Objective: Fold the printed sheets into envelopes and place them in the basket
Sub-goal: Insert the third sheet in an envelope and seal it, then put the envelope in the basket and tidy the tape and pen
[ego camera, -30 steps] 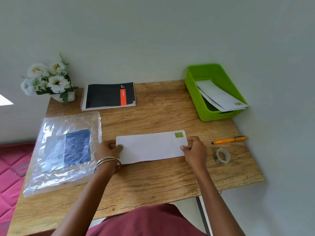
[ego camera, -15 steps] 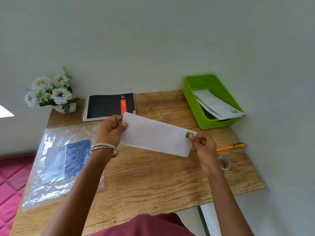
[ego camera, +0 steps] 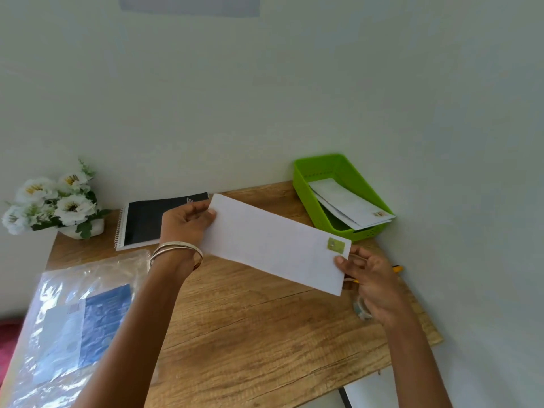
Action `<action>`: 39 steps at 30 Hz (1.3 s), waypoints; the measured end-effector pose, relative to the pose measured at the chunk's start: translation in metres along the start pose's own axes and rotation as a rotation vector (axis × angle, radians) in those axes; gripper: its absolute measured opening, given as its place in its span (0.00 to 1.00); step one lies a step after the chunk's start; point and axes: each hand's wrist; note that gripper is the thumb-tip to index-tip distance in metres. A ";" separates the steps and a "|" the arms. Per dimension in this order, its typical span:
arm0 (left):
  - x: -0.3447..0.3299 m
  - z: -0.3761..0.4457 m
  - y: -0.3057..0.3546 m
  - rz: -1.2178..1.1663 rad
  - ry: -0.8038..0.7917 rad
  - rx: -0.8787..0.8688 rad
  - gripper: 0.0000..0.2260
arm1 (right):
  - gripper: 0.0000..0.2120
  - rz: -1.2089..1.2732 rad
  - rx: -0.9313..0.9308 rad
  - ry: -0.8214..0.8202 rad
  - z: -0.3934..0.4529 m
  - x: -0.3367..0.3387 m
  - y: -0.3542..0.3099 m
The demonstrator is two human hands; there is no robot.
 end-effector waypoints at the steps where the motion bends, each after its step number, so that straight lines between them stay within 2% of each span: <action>1: -0.006 0.003 0.003 0.003 -0.021 -0.016 0.08 | 0.10 -0.009 0.016 0.031 0.000 0.006 -0.005; 3: -0.020 0.008 0.007 0.021 -0.066 -0.027 0.08 | 0.10 -0.002 0.057 0.105 0.001 0.017 -0.017; 7: -0.054 0.009 0.013 0.022 -0.186 -0.022 0.17 | 0.09 0.075 0.139 0.282 0.011 0.039 -0.040; 10: -0.078 0.003 0.015 0.073 -0.253 -0.055 0.12 | 0.07 0.112 0.178 0.434 0.027 0.052 -0.052; 13: -0.101 -0.003 0.011 0.095 -0.295 -0.063 0.09 | 0.08 0.118 0.177 0.516 0.055 0.060 -0.057; 19: -0.116 -0.007 -0.011 0.147 -0.318 -0.044 0.06 | 0.10 -0.020 0.112 0.508 0.107 0.064 -0.047; 23: -0.115 -0.010 -0.019 0.151 -0.304 -0.043 0.05 | 0.09 -0.133 0.159 0.514 0.117 0.065 -0.040; 28: -0.114 -0.010 -0.032 0.178 -0.277 -0.008 0.06 | 0.23 -0.303 0.228 0.564 0.118 0.057 -0.032; 30: -0.115 -0.011 -0.037 0.194 -0.268 0.002 0.06 | 0.24 -0.398 0.244 0.589 0.119 0.056 -0.029; 36: -0.121 -0.020 -0.044 0.245 -0.270 -0.018 0.05 | 0.18 -0.582 0.258 0.607 0.123 0.066 -0.023; 39: -0.128 -0.038 -0.048 0.317 -0.324 -0.079 0.05 | 0.13 -0.646 0.302 0.667 0.108 0.075 -0.021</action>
Point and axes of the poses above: each hand's wrist, its own z-axis towards the middle knuckle, its own x-axis out of the back of the hand, y = z × x, and after that the axes turned 1 degree about -y, right-handed
